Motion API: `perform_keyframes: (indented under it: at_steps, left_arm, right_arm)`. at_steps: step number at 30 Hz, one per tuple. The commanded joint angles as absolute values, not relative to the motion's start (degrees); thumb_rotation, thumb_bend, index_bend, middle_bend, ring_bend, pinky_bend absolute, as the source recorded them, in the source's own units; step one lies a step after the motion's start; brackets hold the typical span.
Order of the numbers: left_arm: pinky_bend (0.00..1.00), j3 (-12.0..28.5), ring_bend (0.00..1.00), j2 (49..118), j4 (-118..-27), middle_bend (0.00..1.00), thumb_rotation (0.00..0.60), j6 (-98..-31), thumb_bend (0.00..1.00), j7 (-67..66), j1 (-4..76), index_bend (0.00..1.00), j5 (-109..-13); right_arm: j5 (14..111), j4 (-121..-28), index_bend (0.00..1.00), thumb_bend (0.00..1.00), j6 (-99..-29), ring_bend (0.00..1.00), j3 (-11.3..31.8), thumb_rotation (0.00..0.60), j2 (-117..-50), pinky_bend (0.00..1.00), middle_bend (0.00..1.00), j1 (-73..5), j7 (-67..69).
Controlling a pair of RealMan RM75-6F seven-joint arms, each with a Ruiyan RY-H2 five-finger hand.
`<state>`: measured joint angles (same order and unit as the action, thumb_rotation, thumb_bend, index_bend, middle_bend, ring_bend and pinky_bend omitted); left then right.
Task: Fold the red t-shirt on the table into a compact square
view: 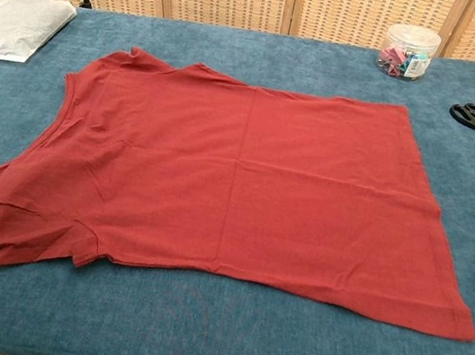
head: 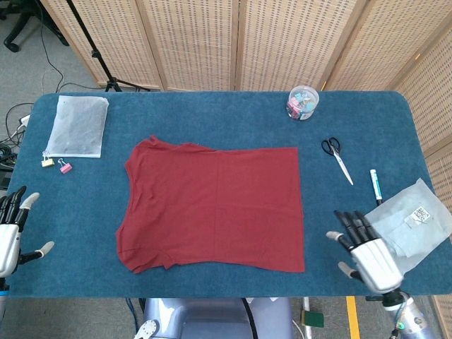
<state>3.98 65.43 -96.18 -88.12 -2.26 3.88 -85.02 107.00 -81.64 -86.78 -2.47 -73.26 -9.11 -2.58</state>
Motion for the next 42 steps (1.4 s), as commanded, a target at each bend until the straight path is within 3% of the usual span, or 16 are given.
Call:
perform_keyframes:
  at_steps: [1,10,22,37,42]
  left_arm:
    - [0.0,4.1,0.0,65.2,-96.3,0.0,0.6,-88.0,0.0,-2.0,3.9,0.0,-84.8]
    - [0.0,4.6,0.0,64.9,-96.5,0.0,0.6,-87.8,0.0,-1.6,3.9,0.0,-83.8]
    - [0.0,4.9,0.0,64.9,-96.7,0.0,0.6,-87.3,0.0,-1.5,4.2,0.0,-83.1]
    - [0.0,5.2,0.0,64.8,-96.7,0.0,0.6,-86.3,0.0,-1.6,4.6,0.0,-82.0]
    - [0.0,5.2,0.0,64.9,-96.7,0.0,0.6,-86.3,0.0,-1.8,4.6,0.0,-82.0]
  right_arm:
    - [109.3,-79.6,0.34,0.05,-84.7,0.0,-4.2,0.6,-76.1,0.0,0.0,-10.4,-4.2]
    - [109.7,-78.9,0.35,0.15,-80.1,0.0,-4.7,0.6,-80.1,0.0,0.0,-12.9,-8.1]
    - [106.2,-77.8,0.36,0.2,-74.7,0.0,-4.2,0.6,-83.3,0.0,0.0,-15.2,-10.4]
    - [104.8,-77.2,0.38,0.21,-72.3,0.0,-5.0,0.6,-85.2,0.0,0.0,-16.4,-13.7]
    - [104.2,-76.9,0.41,0.28,-72.0,0.0,-4.9,0.6,-85.9,0.0,0.0,-16.7,-14.1]
